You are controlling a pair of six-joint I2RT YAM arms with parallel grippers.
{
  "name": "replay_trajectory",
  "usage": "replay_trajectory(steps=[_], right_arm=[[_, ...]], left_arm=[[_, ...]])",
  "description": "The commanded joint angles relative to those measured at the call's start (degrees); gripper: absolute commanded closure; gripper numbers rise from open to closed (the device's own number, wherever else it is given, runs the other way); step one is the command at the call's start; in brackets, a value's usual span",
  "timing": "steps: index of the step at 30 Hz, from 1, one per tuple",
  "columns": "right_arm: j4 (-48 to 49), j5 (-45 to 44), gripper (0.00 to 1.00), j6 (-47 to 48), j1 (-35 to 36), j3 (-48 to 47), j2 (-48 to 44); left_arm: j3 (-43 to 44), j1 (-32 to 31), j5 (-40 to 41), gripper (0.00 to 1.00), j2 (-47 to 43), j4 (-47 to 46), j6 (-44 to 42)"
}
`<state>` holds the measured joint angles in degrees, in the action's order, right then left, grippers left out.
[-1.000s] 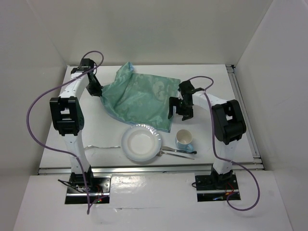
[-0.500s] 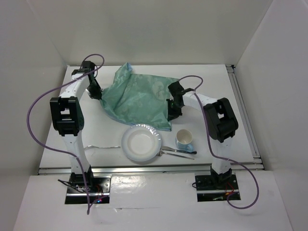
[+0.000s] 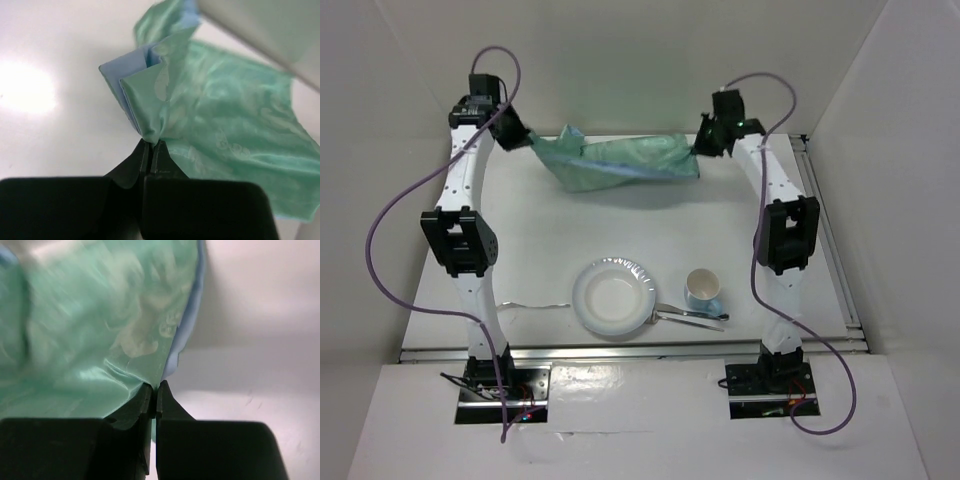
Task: Set the dinner table for one person
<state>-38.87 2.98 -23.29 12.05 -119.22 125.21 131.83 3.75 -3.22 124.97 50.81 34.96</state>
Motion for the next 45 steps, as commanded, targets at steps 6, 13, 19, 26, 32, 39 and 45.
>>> replay_trajectory(steps=[6, 13, 19, 26, 32, 39, 45], right_arm=[[4.75, -0.69, 1.0, 1.23, -3.53, 3.25, -8.2], [12.51, -1.67, 1.0, -1.84, -5.37, 27.54, -22.89], [11.98, 2.54, 1.0, -1.32, -5.99, 26.42, -23.79], [8.65, 7.21, 1.0, -0.8, -6.52, 11.75, -14.83], [2.32, 10.19, 1.0, -1.32, -7.75, -5.93, -13.06], [4.33, 10.82, 1.0, -1.32, -8.27, 3.28, -25.51], [2.22, 9.5, 1.0, -0.79, -8.8, 7.06, -33.52]], left_arm=[[-11.78, 0.65, -8.38, 1.0, -14.47, -11.77, 3.98], [-31.02, 0.65, -10.57, 1.0, -23.89, -16.09, 4.69], [-30.49, 0.65, -10.05, 1.0, -23.89, -14.77, 3.27], [-17.6, 0.12, -11.8, 1.0, -16.61, -10.3, 2.58], [2.45, 0.12, -18.21, 1.0, -13.43, -3.71, -3.4], [-2.98, 0.82, -21.54, 1.0, -22.39, -5.45, -3.93], [-1.22, 2.75, -21.03, 1.0, -25.91, -2.2, -5.87]])
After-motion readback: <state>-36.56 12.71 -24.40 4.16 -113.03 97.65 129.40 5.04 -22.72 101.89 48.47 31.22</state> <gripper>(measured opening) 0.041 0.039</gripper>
